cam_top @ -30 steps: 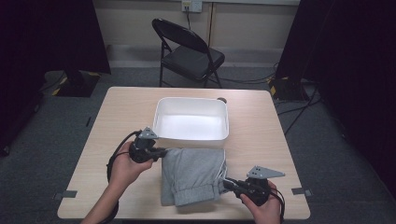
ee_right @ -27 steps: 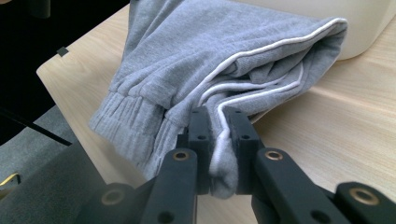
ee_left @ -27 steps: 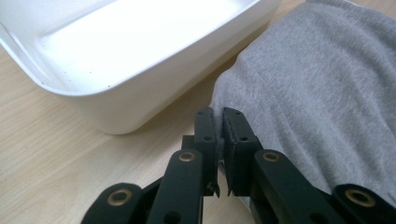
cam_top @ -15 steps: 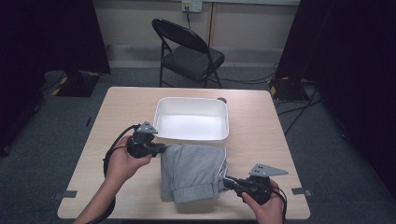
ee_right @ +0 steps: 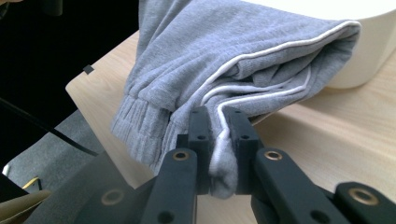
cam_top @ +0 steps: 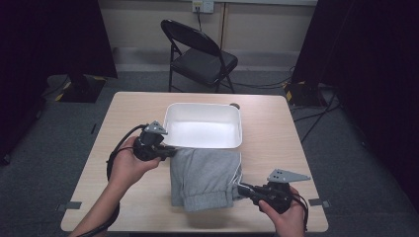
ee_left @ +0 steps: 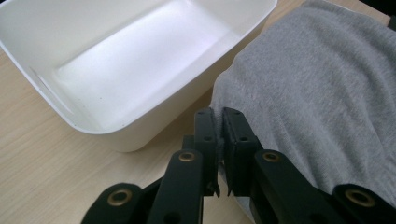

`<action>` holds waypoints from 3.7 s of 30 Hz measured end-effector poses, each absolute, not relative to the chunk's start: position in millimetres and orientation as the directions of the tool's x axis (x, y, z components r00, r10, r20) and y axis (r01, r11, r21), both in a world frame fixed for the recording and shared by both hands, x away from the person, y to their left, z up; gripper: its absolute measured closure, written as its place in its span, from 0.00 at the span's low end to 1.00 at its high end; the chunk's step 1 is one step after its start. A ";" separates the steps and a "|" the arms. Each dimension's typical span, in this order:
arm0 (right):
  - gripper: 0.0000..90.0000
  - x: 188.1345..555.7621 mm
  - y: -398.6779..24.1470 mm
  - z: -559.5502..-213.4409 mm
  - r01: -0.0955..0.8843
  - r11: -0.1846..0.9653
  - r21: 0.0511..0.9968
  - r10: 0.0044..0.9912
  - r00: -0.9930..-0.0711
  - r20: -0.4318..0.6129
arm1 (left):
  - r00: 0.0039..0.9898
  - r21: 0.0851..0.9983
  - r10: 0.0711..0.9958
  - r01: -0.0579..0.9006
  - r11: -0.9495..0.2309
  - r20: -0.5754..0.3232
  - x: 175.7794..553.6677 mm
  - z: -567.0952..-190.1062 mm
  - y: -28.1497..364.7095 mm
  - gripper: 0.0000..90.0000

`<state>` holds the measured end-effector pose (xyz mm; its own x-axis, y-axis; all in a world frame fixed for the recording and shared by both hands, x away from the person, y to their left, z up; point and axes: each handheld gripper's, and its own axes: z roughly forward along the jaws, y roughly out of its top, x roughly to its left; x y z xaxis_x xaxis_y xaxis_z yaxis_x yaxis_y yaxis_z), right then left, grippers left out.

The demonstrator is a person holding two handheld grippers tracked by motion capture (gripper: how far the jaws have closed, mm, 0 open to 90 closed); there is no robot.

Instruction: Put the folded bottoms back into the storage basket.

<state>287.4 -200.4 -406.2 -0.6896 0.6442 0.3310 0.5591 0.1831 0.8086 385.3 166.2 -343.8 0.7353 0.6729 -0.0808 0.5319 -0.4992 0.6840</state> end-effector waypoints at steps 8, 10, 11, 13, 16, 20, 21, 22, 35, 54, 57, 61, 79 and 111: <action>0.92 291.2 -195.8 -388.0 0.543 0.190 0.818 0.635 -0.703 0.319 | 0.732 0.690 0.677 0.529 -0.495 -0.076 389.1 -324.6 169.1 0.95; 0.92 292.8 -194.0 -383.4 0.543 0.190 0.818 0.629 -0.707 0.323 | 0.728 0.695 0.681 0.531 -0.484 -0.082 390.8 -318.3 170.3 0.95; 0.92 293.6 -193.3 -381.1 0.542 0.191 0.818 0.629 -0.708 0.323 | 0.726 0.697 0.683 0.531 -0.482 -0.081 392.2 -315.2 171.1 0.95; 0.92 295.4 -191.8 -376.0 0.538 0.191 0.821 0.623 -0.713 0.322 | 0.720 0.700 0.689 0.533 -0.475 -0.081 395.5 -309.6 172.1 0.95; 0.92 298.5 -188.6 -368.1 0.529 0.189 0.828 0.619 -0.718 0.317 | 0.713 0.701 0.696 0.539 -0.467 -0.085 401.4 -302.6 172.9 0.95; 0.92 303.2 -182.9 -358.1 0.515 0.193 0.835 0.616 -0.726 0.305 | 0.709 0.702 0.702 0.534 -0.471 -0.069 408.8 -293.2 171.6 0.95; 0.92 304.5 -181.8 -355.7 0.512 0.196 0.836 0.615 -0.728 0.303 | 0.708 0.703 0.703 0.532 -0.473 -0.063 411.0 -291.4 171.7 0.95; 0.92 305.8 -180.9 -353.4 0.510 0.197 0.837 0.615 -0.729 0.299 | 0.707 0.702 0.705 0.533 -0.473 -0.061 412.9 -289.8 171.9 0.95; 0.92 324.0 -176.2 -338.2 0.500 0.179 0.848 0.610 -0.732 0.303 | 0.690 0.718 0.722 0.525 -0.457 -0.045 430.5 -270.5 174.8 0.95; 0.92 351.7 -170.4 -334.6 0.507 0.153 0.848 0.606 -0.726 0.325 | 0.676 0.709 0.735 0.540 -0.452 -0.046 464.3 -261.6 176.5 0.95; 0.92 357.0 -169.5 -334.2 0.507 0.143 0.850 0.613 -0.720 0.326 | 0.674 0.708 0.737 0.542 -0.453 -0.045 471.1 -260.4 176.1 0.95; 0.92 363.1 -167.9 -335.0 0.510 0.147 0.848 0.615 -0.718 0.325 | 0.674 0.708 0.737 0.544 -0.450 -0.050 479.8 -260.6 175.1 0.95; 0.92 391.5 -161.8 -335.1 0.508 0.130 0.851 0.643 -0.696 0.318 | 0.663 0.705 0.747 0.551 -0.447 -0.045 512.5 -256.6 176.3 0.95; 0.92 425.5 -161.8 -347.5 0.528 0.118 0.841 0.678 -0.661 0.321 | 0.647 0.697 0.763 0.551 -0.459 -0.009 552.5 -264.8 159.2 0.95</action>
